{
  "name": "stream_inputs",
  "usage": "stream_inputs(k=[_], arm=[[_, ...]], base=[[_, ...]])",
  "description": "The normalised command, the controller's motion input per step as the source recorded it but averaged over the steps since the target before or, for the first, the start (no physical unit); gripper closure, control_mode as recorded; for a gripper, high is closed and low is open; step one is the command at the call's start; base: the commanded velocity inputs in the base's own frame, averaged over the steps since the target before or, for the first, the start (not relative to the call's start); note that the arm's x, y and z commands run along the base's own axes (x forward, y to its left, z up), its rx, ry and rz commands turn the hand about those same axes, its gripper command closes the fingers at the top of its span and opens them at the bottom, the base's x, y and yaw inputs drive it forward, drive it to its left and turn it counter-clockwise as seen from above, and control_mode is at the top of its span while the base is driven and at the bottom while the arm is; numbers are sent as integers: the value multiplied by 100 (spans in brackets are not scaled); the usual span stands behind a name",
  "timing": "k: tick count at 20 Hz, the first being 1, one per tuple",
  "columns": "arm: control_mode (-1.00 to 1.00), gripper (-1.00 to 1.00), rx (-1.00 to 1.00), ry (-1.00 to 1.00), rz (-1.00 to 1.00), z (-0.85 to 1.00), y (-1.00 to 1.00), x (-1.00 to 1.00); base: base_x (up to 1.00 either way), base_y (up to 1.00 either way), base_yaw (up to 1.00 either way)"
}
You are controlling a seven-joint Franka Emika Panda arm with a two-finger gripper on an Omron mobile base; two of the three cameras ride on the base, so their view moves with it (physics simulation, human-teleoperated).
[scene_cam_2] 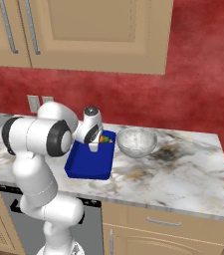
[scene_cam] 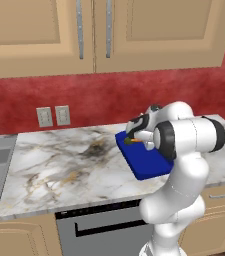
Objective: Place the two vegetables and bowl onto the tray for setting up a vegetable dip station.
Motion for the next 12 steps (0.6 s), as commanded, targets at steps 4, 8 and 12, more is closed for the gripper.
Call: stream_inputs(k=[4, 8, 12], arm=[[-100, 100, 0, 0, 0, 0, 3, 15], [-100, 100, 0, 0, 0, 0, 0, 11], [-100, 100, 0, 0, 0, 0, 0, 19]], base=[[0, 0, 0], [0, 0, 0], [0, 0, 0]])
